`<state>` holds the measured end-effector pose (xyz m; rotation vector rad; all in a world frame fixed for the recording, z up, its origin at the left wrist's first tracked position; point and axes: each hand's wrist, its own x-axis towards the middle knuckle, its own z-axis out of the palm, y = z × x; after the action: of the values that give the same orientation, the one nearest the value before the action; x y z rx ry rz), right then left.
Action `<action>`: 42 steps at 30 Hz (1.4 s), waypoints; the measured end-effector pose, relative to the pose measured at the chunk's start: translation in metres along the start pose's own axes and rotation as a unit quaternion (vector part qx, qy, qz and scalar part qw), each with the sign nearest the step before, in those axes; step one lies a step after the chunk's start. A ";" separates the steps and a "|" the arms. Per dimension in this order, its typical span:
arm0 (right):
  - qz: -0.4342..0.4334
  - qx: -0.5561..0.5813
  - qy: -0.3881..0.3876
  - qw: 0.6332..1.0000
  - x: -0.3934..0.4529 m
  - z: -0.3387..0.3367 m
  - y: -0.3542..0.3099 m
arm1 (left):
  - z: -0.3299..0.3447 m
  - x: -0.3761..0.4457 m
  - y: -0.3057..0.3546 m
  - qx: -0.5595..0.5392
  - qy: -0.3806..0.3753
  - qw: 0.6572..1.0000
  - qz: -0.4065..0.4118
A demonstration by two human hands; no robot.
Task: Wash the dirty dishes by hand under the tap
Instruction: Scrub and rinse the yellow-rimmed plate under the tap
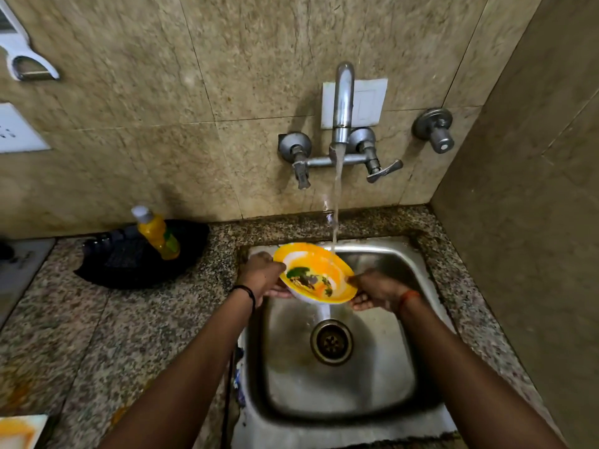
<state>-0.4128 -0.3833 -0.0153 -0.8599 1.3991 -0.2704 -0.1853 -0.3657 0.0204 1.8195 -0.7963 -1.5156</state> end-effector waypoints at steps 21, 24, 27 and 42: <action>-0.344 -0.237 0.261 0.870 -0.032 -0.023 -0.030 | 0.037 0.010 -0.050 -0.144 -0.069 0.986 -0.045; -0.233 -0.178 0.256 0.921 -0.025 -0.030 -0.026 | 0.036 0.004 -0.037 -0.081 -0.092 0.989 -0.077; -0.102 -0.015 0.161 0.981 -0.020 -0.024 -0.013 | 0.030 0.003 -0.020 0.024 -0.042 0.999 -0.024; -0.176 0.130 0.109 0.970 -0.014 -0.001 0.000 | 0.015 0.014 -0.020 0.144 0.159 0.942 0.260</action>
<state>-0.4162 -0.3749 -0.0052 -0.8743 1.3669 -0.8233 -0.1965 -0.3655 -0.0060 1.7971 -1.2596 -0.7765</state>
